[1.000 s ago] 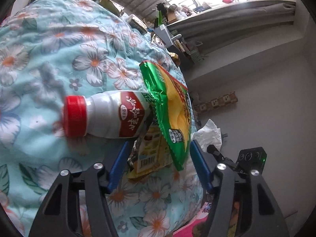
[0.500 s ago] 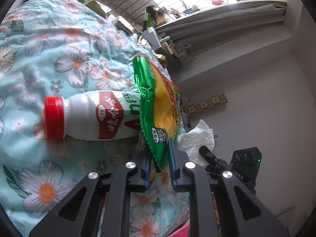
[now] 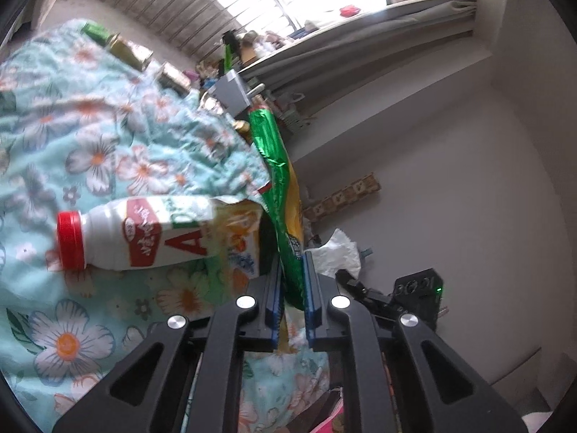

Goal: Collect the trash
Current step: 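Lift the chip bag and tissue and carry them to the blue wastebasket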

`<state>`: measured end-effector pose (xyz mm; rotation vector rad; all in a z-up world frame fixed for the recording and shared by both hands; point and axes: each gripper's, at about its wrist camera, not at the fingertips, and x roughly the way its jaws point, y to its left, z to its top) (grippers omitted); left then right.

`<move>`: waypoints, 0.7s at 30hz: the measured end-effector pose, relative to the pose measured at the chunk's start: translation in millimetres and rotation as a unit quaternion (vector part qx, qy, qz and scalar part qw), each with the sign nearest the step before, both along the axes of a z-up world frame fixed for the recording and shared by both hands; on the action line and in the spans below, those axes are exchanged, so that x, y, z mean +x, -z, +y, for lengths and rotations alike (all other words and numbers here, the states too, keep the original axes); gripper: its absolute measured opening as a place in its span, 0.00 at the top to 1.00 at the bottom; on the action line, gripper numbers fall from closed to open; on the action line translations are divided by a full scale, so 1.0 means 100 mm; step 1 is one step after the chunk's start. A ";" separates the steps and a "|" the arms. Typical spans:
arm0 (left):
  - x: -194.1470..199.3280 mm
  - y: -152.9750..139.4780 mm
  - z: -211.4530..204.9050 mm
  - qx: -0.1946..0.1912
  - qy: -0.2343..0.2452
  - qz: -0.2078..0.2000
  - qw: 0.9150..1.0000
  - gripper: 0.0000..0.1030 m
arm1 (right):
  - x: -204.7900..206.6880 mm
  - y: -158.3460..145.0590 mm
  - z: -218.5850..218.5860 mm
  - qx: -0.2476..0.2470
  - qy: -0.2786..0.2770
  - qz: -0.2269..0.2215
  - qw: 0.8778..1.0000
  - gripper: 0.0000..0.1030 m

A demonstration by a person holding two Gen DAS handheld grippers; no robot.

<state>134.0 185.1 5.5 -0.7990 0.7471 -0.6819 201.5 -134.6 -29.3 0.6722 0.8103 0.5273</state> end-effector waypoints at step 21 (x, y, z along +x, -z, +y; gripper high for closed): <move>-0.07 -0.53 -0.17 0.000 -0.003 -0.075 0.997 0.95 | -0.24 -0.08 -0.48 0.043 0.045 -0.033 0.998 0.98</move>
